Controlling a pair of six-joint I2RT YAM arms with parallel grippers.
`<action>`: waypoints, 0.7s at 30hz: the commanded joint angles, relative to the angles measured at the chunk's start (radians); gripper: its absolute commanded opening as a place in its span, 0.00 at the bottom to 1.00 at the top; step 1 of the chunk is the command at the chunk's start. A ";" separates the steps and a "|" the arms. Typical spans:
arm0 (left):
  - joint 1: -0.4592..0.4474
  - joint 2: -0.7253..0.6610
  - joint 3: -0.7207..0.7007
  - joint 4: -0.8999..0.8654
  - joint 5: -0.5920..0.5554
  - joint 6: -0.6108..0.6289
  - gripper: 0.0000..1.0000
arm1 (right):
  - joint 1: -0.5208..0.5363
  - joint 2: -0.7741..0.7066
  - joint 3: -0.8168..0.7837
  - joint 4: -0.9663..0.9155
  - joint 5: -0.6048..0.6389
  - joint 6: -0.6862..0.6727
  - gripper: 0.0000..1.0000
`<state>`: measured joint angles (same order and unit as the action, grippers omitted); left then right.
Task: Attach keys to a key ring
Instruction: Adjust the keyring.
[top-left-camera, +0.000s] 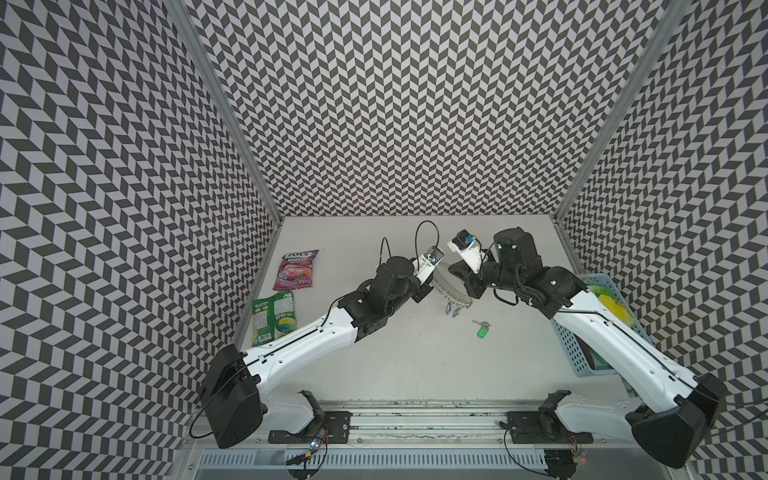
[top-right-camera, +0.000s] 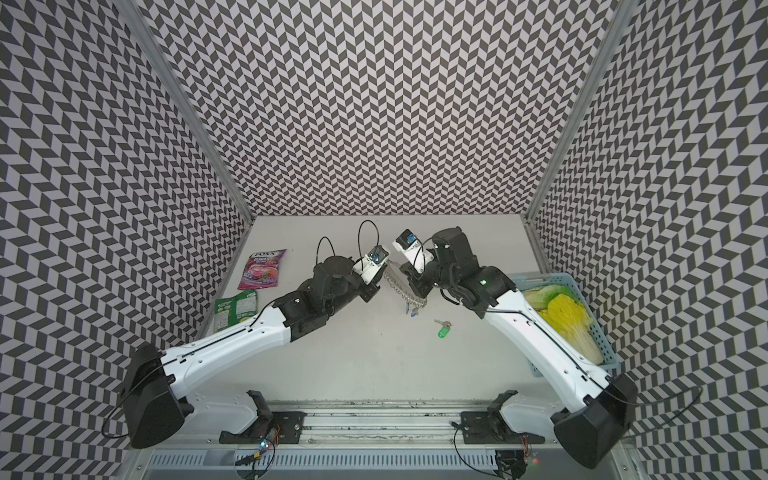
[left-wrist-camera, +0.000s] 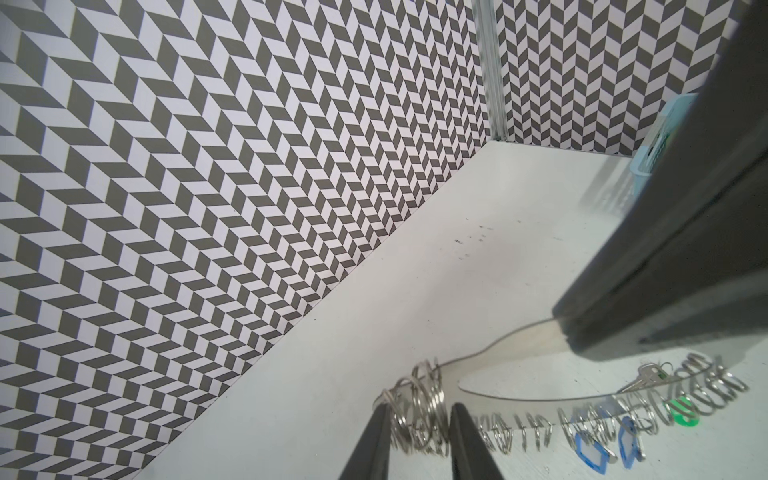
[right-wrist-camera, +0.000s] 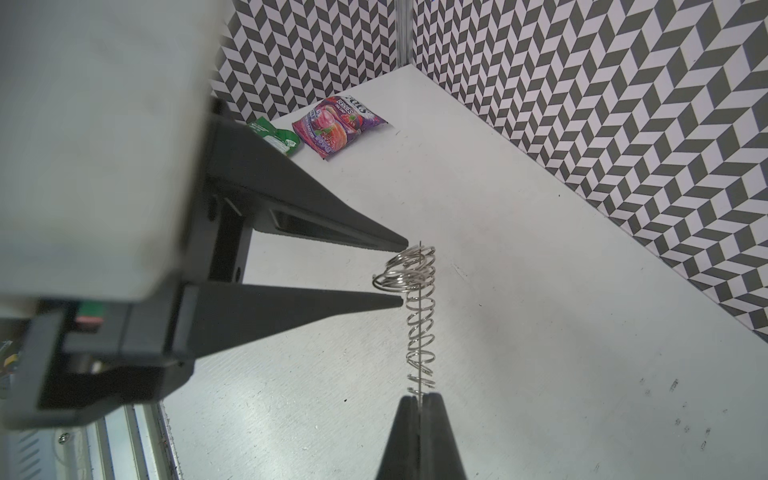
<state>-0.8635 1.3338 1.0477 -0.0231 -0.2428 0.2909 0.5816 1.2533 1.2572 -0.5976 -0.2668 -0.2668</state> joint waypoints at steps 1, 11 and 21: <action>0.000 -0.031 0.004 0.022 -0.023 -0.015 0.30 | 0.009 -0.024 0.025 0.064 -0.011 -0.008 0.00; 0.024 -0.022 0.023 0.014 -0.021 -0.029 0.29 | 0.011 -0.033 0.021 0.063 -0.015 -0.008 0.00; 0.023 -0.029 0.029 0.010 0.044 -0.030 0.31 | 0.011 -0.035 0.021 0.061 -0.020 -0.012 0.00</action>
<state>-0.8429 1.3254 1.0477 -0.0231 -0.2295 0.2680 0.5861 1.2526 1.2572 -0.5980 -0.2699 -0.2703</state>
